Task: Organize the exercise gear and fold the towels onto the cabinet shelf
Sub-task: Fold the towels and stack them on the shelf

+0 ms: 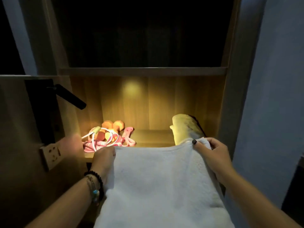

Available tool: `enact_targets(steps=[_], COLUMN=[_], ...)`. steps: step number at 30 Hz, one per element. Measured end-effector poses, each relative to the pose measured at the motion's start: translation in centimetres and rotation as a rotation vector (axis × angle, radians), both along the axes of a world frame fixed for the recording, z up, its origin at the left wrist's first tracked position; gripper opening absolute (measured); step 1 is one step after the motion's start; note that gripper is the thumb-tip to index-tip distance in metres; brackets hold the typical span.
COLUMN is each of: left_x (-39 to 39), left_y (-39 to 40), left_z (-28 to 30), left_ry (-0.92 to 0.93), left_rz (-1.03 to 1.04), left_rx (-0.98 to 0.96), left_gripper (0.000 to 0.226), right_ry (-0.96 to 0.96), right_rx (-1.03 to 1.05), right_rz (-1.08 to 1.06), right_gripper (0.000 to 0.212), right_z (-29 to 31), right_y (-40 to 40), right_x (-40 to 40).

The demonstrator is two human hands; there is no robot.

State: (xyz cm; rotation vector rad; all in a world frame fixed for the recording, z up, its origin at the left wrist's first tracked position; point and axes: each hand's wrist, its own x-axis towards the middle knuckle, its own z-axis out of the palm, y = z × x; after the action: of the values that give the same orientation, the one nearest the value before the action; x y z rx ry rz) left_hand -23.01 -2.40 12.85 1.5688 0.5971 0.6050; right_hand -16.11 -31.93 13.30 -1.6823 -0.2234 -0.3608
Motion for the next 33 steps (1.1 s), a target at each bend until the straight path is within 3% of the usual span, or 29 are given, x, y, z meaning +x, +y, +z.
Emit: enact_targets(steps=[5,8,10,14,17,20,26,27,30,33], left_x=[2.0,3.0,3.7,6.0,8.4,12.5,19.0,19.8,21.2,21.9], left_y=[2.0,4.2,5.2,5.8,5.8,5.0,-0.1,-0.7,-1.4,-1.1], left_z=[-6.2,-8.3,-9.1,-9.3,-8.6,-8.3,-10.0,-10.7,-12.1,-13.0], left_ry=[0.183,0.387,0.471,0.612,0.642,0.707,0.987,1.054,1.185,1.165], left_rz=[-0.089,-0.144,-0.204,-0.324,-0.416,-0.577,-0.918,-0.967,-1.067,-1.153], left_rx=[-0.273,-0.084,0.087,0.292,0.279,0.489,0.882,0.919,0.793,0.813], left_gripper=[0.004,0.015,0.022,0.016,0.009,0.032,0.042,0.040,0.036,0.050], right_ry=[0.247,0.514,0.593,0.634,0.647,0.633,0.622,0.623,0.653,0.699], right_rx=[-0.151,-0.376,-0.398,-0.314,-0.345,-0.375,-0.445,-0.424,-0.368,-0.292], right_rz=[0.082,0.277,0.342,0.321,0.304,0.315,0.403,0.409,0.407,0.412], right_gripper=[0.009,0.027,0.031,0.026,0.028,0.030,0.037,0.037,0.030,0.023], right_z=[-5.3,-8.2,-9.7,-11.0,-11.6,-12.2,-12.8,-12.9,-13.4,-13.8], right_y=[2.2,3.6,4.1,4.5,5.3,6.0,7.2,7.4,7.7,7.5], right_x=[2.9,4.0,4.4,5.2,5.5,5.4,5.6,5.7,5.8,6.2])
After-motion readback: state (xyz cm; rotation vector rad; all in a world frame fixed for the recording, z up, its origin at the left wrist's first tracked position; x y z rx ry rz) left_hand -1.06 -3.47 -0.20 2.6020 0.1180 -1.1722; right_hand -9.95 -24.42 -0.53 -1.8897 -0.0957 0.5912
